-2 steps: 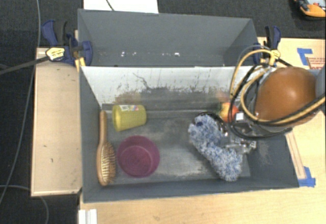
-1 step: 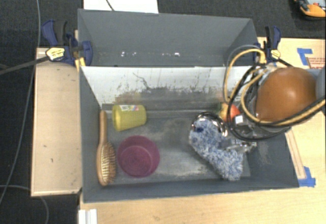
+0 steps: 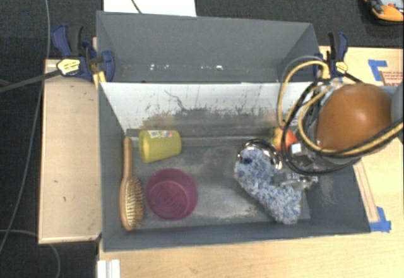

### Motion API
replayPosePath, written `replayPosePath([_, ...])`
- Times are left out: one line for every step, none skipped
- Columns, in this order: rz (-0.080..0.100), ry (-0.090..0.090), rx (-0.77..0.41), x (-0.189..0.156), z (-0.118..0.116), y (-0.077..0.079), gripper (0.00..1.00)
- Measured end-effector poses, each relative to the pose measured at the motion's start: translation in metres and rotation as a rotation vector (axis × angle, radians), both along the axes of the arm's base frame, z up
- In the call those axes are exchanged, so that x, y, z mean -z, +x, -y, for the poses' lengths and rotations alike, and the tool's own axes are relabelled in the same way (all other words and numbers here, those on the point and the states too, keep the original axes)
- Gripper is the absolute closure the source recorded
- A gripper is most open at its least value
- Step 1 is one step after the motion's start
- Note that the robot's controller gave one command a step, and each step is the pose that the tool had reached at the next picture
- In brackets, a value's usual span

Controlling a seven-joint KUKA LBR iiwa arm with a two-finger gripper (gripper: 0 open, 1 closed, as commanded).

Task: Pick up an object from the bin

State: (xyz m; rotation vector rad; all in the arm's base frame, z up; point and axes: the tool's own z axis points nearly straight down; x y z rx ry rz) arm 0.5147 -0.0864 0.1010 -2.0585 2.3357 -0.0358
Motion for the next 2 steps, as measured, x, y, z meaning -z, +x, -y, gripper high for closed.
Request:
replayPosePath([-0.001,0.0,0.005,0.0,-0.0001,0.0,1.0])
replayPosePath([-0.001,0.0,0.008,0.0,-0.0001,-0.0001,1.0])
